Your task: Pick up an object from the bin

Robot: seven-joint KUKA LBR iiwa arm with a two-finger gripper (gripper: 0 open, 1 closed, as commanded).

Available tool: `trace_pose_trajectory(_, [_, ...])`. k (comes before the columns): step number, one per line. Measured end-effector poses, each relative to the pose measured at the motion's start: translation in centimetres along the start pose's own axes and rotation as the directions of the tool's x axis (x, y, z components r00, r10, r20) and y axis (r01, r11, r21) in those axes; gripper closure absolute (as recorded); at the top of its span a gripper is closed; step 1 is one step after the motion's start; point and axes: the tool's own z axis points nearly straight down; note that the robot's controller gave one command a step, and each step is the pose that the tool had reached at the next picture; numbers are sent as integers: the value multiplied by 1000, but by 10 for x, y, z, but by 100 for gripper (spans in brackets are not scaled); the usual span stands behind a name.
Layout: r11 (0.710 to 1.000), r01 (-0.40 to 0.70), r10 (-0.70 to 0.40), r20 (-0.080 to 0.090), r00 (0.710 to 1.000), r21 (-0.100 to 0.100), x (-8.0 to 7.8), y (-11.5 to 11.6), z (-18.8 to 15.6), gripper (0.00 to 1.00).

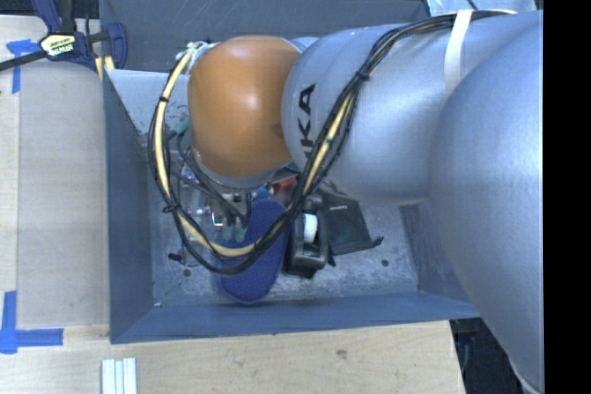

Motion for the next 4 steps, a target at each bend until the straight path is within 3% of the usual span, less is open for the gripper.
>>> trace_pose_trajectory(1, [995, -100, 100, -6, 995, 4, -25, -83, 108, 0])
trace_pose_trajectory(2, [991, 134, -134, -2, 991, 2, -4, -179, 54, 0])
trace_pose_trajectory(3, [907, 421, -421, -11, 907, -10, -16, -187, 121, 0])
trace_pose_trajectory(4, [907, 420, -420, 9, 907, -2, -22, -188, 118, 100])
